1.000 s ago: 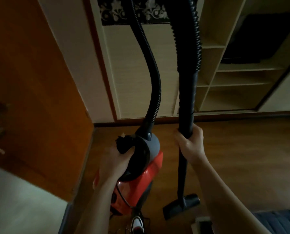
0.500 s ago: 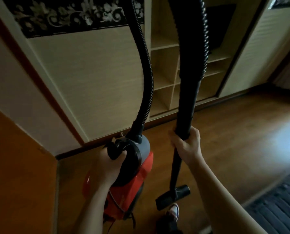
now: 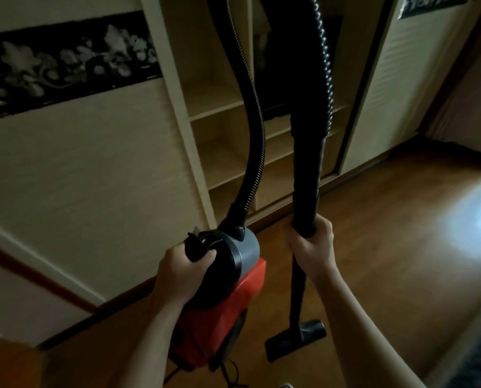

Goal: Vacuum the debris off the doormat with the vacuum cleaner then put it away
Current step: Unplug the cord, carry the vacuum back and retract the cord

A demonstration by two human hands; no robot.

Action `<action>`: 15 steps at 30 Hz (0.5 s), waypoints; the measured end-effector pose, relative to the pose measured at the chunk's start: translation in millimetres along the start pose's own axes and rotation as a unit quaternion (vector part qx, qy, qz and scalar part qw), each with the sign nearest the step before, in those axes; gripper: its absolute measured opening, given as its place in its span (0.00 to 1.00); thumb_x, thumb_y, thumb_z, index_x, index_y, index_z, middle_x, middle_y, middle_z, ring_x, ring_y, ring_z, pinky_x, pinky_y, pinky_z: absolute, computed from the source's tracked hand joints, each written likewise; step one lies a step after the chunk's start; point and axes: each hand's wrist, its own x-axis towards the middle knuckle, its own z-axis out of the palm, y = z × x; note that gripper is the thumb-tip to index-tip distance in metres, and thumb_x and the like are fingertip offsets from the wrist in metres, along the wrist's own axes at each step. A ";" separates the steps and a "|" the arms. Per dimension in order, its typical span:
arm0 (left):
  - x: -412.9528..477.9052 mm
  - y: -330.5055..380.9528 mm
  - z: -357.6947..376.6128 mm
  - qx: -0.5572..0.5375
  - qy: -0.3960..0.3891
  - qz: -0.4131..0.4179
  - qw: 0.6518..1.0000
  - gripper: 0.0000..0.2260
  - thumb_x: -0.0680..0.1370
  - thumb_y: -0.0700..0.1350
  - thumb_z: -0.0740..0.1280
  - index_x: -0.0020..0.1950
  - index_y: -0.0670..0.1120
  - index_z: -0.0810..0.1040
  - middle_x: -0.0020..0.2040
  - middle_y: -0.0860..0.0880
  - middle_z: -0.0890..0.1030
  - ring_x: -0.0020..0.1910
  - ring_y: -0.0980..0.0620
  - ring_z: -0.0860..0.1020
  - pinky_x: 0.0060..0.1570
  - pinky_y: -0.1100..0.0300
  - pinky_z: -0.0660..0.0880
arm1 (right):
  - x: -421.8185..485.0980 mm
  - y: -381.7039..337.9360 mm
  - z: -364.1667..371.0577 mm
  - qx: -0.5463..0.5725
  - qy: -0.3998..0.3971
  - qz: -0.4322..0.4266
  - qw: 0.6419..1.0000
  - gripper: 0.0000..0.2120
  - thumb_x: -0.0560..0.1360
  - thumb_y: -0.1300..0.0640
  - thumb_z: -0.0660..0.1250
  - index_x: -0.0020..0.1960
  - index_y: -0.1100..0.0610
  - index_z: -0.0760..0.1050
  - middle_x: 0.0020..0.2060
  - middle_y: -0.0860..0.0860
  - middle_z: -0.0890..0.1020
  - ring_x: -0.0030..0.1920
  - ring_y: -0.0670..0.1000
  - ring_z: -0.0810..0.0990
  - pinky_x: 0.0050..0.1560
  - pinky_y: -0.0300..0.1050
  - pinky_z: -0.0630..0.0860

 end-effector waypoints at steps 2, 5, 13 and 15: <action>26.1 22.6 22.8 0.001 -0.009 0.010 1.000 0.11 0.73 0.47 0.74 0.38 0.40 0.80 0.33 0.47 0.82 0.33 0.55 0.80 0.30 0.62 0.73 | 31.0 7.3 -17.9 -0.004 0.016 -0.002 1.000 0.09 0.67 0.66 0.67 0.32 0.65 0.68 0.25 0.50 0.72 0.23 0.53 0.69 0.23 0.44 0.67; 59.7 49.6 54.6 -0.011 -0.031 0.017 0.999 0.11 0.73 0.49 0.75 0.38 0.43 0.79 0.35 0.48 0.82 0.36 0.52 0.82 0.33 0.59 0.76 | 63.7 16.6 -40.5 0.005 0.034 -0.009 0.999 0.10 0.67 0.68 0.66 0.32 0.59 0.68 0.24 0.46 0.73 0.23 0.48 0.70 0.23 0.40 0.68; 128.7 112.2 137.2 -0.053 -0.079 0.068 0.993 0.09 0.74 0.44 0.74 0.38 0.41 0.79 0.33 0.47 0.80 0.34 0.50 0.80 0.30 0.65 0.77 | 127.5 52.3 -106.2 -0.038 0.097 -0.010 0.995 0.13 0.69 0.67 0.68 0.33 0.53 0.70 0.25 0.46 0.74 0.23 0.48 0.71 0.25 0.41 0.69; 149.2 125.0 160.2 -0.052 -0.092 0.092 0.990 0.11 0.74 0.46 0.75 0.35 0.43 0.78 0.32 0.48 0.80 0.33 0.47 0.81 0.29 0.62 0.76 | 143.7 64.0 -122.2 -0.061 0.121 -0.011 0.991 0.10 0.69 0.63 0.70 0.33 0.54 0.71 0.25 0.46 0.74 0.23 0.52 0.71 0.23 0.43 0.69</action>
